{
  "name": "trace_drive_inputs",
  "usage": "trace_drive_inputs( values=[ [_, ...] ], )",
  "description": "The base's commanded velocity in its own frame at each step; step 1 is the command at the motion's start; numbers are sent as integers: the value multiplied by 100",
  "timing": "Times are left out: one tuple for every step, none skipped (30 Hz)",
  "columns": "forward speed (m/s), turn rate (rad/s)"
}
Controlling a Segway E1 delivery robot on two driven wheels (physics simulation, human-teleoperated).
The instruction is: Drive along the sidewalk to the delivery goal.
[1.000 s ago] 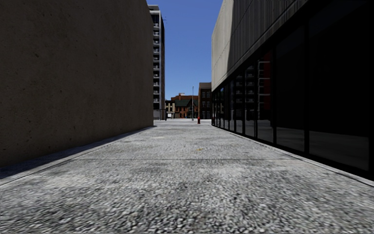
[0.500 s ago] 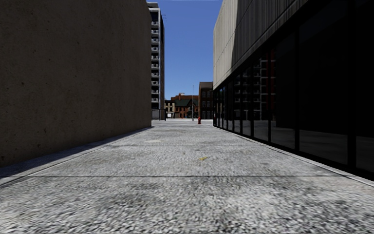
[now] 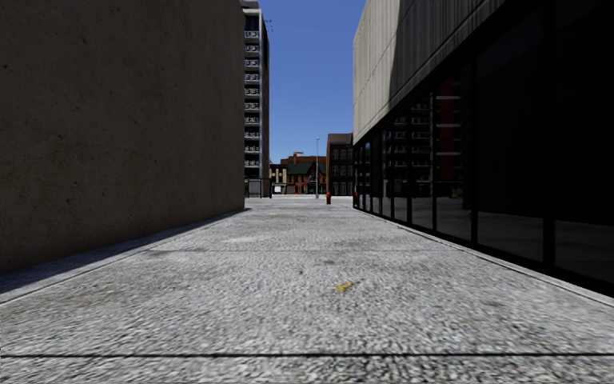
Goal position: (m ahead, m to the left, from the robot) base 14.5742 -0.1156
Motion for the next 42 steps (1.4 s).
trace_drive_inputs(
  values=[
    [200,0],
    [200,0],
    [200,0],
    [200,0],
    [200,0],
    [200,0],
    [200,0],
    [200,0],
    [200,0],
    [200,0],
    [200,0],
    [200,0],
    [200,0],
    [200,0],
    [200,0],
    [200,0],
    [200,0],
    [200,0],
    [200,0],
    [200,0],
    [200,0],
    [200,0],
    [200,0],
    [200,0],
    [200,0],
    [200,0],
    [200,0],
    [200,0],
    [200,0],
    [200,0],
    [200,0],
    [200,0],
    [200,0],
    [200,0],
    [200,0],
    [200,0],
    [200,0],
    [200,0],
    [200,0],
    [200,0],
    [200,0],
    [200,0]
  ],
)
